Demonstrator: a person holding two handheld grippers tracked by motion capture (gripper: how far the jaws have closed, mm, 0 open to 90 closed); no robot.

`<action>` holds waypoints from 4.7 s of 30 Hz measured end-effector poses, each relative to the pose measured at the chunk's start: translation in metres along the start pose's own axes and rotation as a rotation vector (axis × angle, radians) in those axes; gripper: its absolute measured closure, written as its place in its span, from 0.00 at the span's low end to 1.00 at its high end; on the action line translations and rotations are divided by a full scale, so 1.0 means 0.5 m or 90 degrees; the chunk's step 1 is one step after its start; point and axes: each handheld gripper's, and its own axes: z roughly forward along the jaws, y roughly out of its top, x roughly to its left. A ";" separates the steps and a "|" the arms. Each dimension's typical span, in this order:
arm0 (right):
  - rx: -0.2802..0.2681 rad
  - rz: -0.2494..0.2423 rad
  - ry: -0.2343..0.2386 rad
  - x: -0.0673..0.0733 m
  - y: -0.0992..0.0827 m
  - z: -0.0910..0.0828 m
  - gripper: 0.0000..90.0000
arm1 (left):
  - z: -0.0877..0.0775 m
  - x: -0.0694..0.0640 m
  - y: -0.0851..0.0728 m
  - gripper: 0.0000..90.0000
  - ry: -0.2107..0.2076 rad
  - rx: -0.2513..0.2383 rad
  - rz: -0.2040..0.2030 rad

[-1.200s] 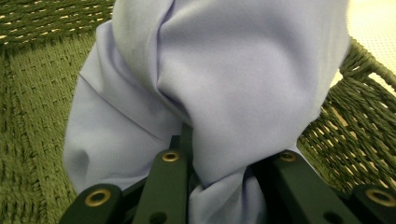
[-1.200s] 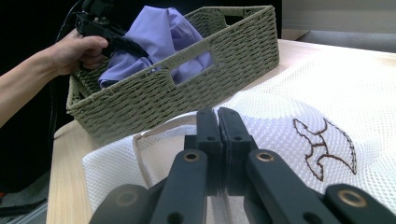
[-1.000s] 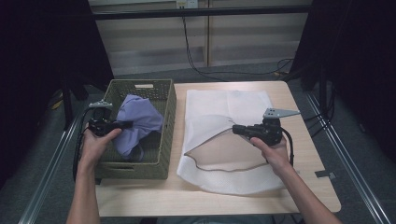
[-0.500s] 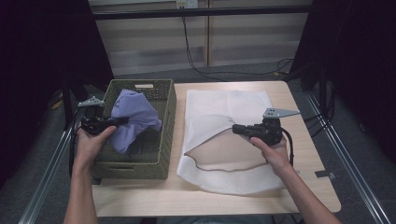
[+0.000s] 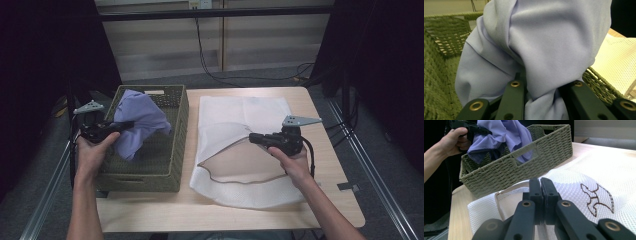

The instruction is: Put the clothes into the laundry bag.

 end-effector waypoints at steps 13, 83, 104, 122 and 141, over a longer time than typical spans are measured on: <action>0.000 -0.001 0.002 0.000 0.000 0.001 0.98 | -0.026 -0.021 0.022 0.84 0.000 -0.047 0.011; -0.001 -0.005 0.004 0.002 0.001 0.000 0.98 | -0.164 -0.167 0.125 0.84 -0.060 -0.213 0.114; 0.001 -0.004 0.006 0.001 0.000 0.001 0.98 | -0.168 -0.222 0.144 0.84 -0.104 -0.229 0.141; 0.001 -0.006 0.004 0.002 0.000 0.001 0.98 | -0.136 -0.279 0.156 0.84 -0.157 -0.213 0.163; 0.001 -0.004 0.008 0.002 0.001 0.000 0.98 | -0.106 -0.338 0.162 0.84 -0.233 -0.200 0.182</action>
